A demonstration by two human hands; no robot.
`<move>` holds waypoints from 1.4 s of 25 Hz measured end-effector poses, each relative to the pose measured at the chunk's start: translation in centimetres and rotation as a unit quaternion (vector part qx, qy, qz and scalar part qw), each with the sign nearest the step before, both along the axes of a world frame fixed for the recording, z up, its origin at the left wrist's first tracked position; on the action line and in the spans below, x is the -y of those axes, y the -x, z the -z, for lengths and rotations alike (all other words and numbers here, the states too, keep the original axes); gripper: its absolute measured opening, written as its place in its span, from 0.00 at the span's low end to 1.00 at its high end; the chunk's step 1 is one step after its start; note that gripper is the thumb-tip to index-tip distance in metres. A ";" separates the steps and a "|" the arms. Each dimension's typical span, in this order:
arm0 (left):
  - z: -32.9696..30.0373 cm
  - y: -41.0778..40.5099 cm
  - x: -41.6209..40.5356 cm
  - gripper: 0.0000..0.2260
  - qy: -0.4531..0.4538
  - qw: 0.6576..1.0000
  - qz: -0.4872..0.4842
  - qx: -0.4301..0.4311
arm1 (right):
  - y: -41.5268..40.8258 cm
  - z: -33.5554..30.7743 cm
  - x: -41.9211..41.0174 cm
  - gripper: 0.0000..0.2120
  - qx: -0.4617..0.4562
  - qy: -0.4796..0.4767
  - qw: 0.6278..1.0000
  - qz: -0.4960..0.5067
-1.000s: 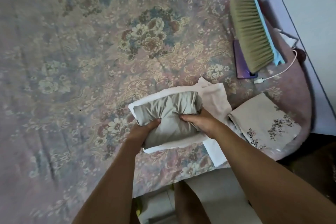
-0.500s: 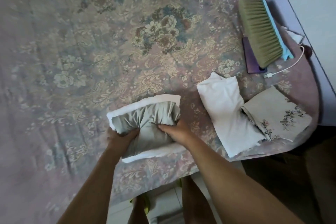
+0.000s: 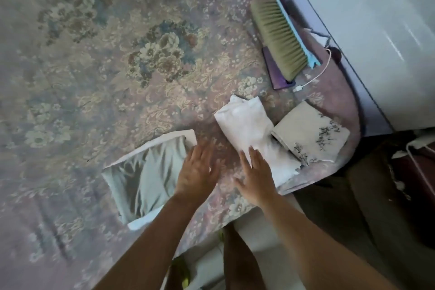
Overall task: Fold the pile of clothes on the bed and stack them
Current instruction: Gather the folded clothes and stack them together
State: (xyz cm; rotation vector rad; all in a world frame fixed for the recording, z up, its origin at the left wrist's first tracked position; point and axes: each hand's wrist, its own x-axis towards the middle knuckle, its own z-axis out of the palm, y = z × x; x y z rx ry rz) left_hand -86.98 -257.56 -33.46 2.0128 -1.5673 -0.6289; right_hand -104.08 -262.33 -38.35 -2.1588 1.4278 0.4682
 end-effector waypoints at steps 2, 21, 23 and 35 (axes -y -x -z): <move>0.4 3.7 4.6 0.19 -0.176 0.957 -0.078 -0.219 | 2.8 1.2 0.3 0.42 -0.022 0.019 1.000 -0.007; -2.1 2.2 7.9 0.17 -0.123 0.621 -0.363 -0.683 | 1.1 -0.3 -0.6 0.40 0.159 0.251 0.955 0.006; -4.5 -1.9 2.9 0.18 -0.054 0.586 -0.360 -0.724 | -2.0 -2.6 -1.4 0.28 0.223 0.290 0.928 -0.077; -2.3 -7.0 -12.7 0.35 -0.205 0.810 -0.536 -0.120 | -7.7 -3.2 -1.9 0.44 0.057 0.171 0.855 -0.486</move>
